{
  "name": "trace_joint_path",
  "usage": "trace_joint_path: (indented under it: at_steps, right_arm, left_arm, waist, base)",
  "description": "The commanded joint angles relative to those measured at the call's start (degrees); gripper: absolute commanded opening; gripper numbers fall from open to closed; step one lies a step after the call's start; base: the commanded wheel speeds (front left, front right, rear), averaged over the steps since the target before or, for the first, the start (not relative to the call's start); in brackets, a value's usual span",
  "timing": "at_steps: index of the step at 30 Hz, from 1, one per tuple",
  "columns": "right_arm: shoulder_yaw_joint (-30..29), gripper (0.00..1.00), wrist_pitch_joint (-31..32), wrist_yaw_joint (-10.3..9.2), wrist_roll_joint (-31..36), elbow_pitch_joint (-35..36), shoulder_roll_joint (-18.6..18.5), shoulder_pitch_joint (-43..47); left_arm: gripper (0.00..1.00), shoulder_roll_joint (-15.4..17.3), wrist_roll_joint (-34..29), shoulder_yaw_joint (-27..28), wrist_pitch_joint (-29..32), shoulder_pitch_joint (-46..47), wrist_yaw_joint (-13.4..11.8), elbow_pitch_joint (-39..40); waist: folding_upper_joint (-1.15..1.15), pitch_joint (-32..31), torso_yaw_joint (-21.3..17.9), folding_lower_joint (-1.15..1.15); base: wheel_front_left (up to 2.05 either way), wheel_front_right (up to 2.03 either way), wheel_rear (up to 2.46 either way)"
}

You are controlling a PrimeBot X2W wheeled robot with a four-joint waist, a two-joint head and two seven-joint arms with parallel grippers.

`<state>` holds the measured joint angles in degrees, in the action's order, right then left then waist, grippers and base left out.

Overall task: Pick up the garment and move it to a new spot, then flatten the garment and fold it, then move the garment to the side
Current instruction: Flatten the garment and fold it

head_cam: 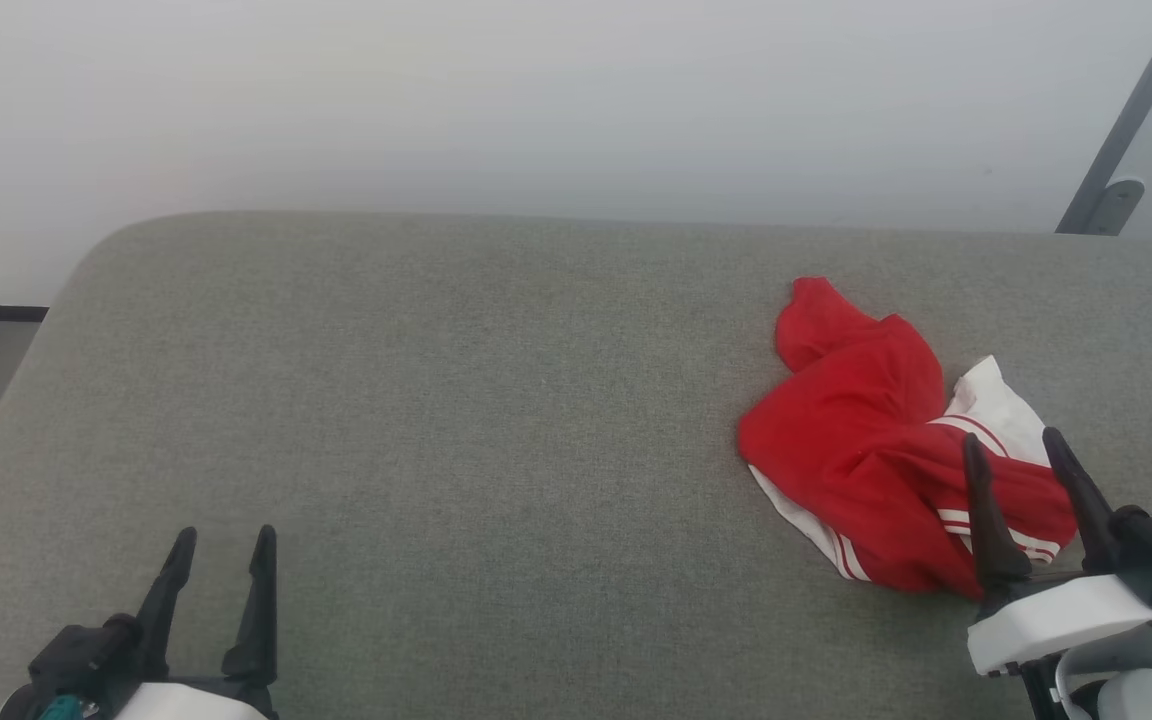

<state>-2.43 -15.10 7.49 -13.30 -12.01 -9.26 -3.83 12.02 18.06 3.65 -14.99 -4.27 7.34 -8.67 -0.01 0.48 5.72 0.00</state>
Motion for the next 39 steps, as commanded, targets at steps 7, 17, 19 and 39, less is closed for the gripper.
trace_joint_path:
  at_steps: [7, 17, 19, 39]
  right_arm:
    - [-0.1, 1.00, -0.1, 0.00, 0.4, 0.1, 0.4, -0.8]
    - [4.3, 1.00, 6.4, 0.00, -1.0, -3.6, -8.7, -9.6]
    - [5.4, 1.00, 10.5, 0.00, -0.9, -4.6, -12.1, -12.9]
    - [24.9, 1.00, 60.9, -0.03, -22.9, -14.0, -34.4, -37.8]
  left_arm:
    - [1.00, 0.1, 0.7, -0.8, -0.3, 0.2, 0.1, 0.6]
    - [1.00, -1.9, 1.0, -2.2, -0.3, 1.8, 0.1, 1.1]
    - [1.00, -2.2, 1.1, -2.9, -0.3, 2.6, 0.1, 1.2]
    - [1.00, -1.9, 3.1, -7.5, -0.3, 12.5, 0.2, 0.2]
  waist:
    - [0.01, 0.1, 0.0, 0.00]
    - [0.01, 3.4, -0.4, 0.00]
    - [0.01, 4.8, -0.2, 0.00]
    - [0.01, 20.2, 3.0, 0.00]
  base:
    - [0.00, 0.00, 0.00]
    - [0.00, 0.00, 0.00]
    - [0.00, 0.00, 0.00]
    - [0.00, 0.00, 0.00]
